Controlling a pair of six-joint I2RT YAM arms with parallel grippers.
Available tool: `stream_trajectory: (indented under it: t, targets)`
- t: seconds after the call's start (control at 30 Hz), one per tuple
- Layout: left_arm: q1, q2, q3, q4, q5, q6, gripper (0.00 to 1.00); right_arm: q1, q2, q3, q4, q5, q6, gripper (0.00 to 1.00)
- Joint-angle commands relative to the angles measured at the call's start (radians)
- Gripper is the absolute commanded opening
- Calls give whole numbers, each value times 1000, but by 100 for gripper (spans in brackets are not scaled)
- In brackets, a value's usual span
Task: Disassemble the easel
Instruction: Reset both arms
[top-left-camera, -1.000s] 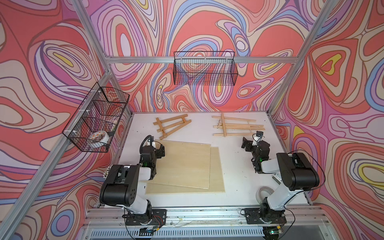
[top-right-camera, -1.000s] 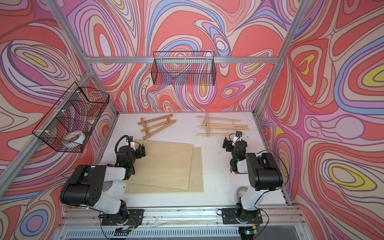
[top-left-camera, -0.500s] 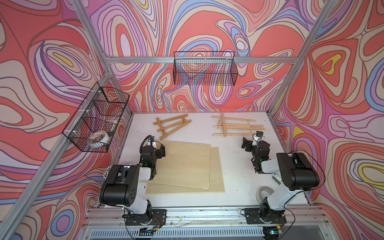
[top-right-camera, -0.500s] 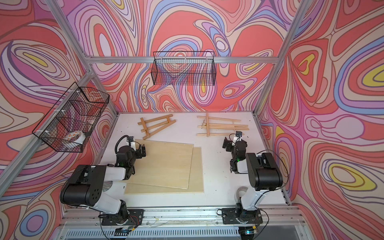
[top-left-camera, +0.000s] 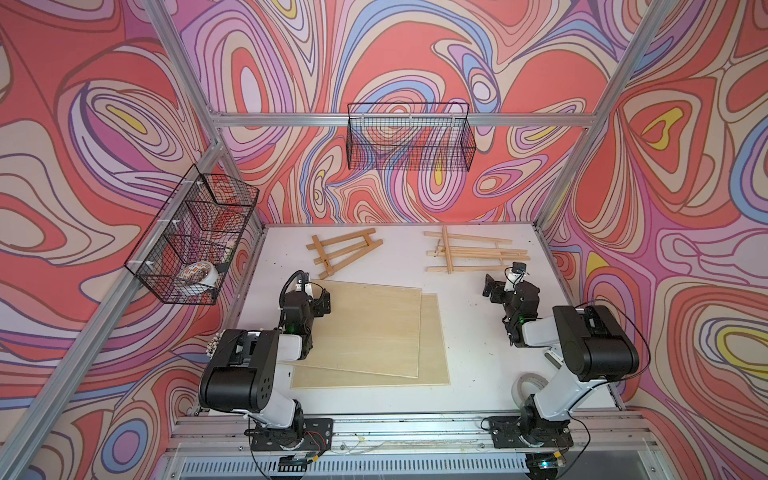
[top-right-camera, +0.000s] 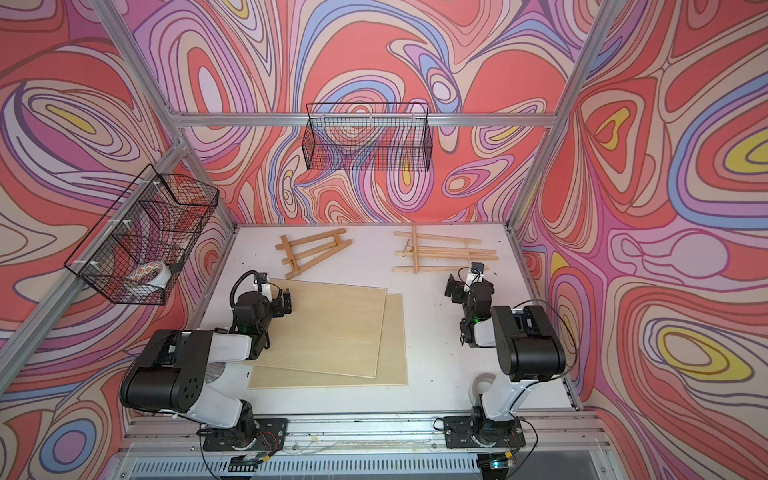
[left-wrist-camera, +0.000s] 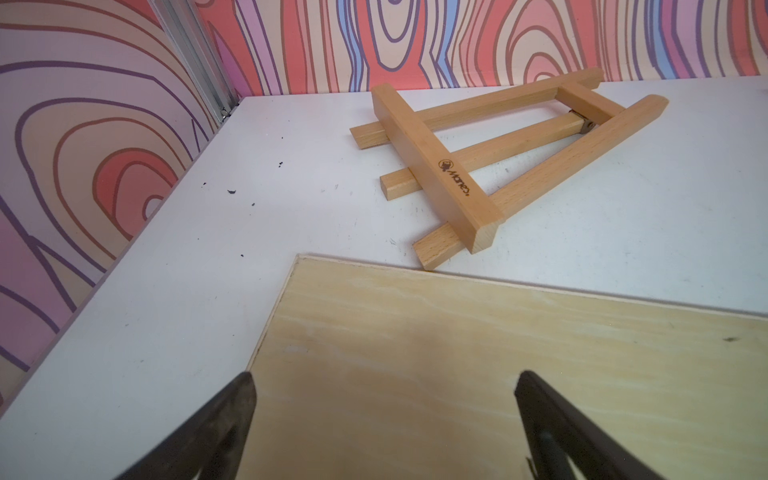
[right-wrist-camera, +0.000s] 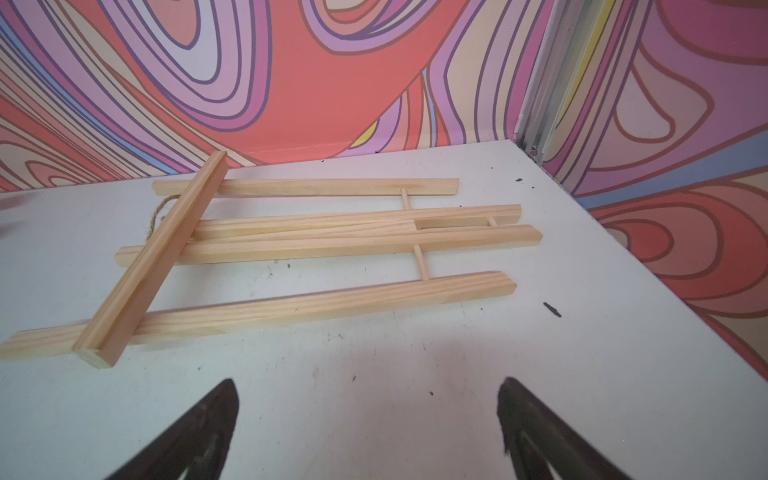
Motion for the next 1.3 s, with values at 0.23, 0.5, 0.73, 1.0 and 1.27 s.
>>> stream_trajectory:
  t: [0.23,0.5,0.73,1.0,1.27]
  targets:
    - [-3,-2,-137,292,-41,-13,100,7,-10,-4,-5,5,-9,98]
    - [10,-4,-55,139,-83,-44,100,8,-9,-4,-7,5,-9,98]
    - [8,-10,10,-4,40,3,100,7,-9,-4,-7,6,-9,98]
    - [10,4,15,12,32,0,100,7,-10,-4,-6,6,-9,98]
    - [23,8,27,-7,61,-7,100,7,-10,-4,-7,6,-9,98]
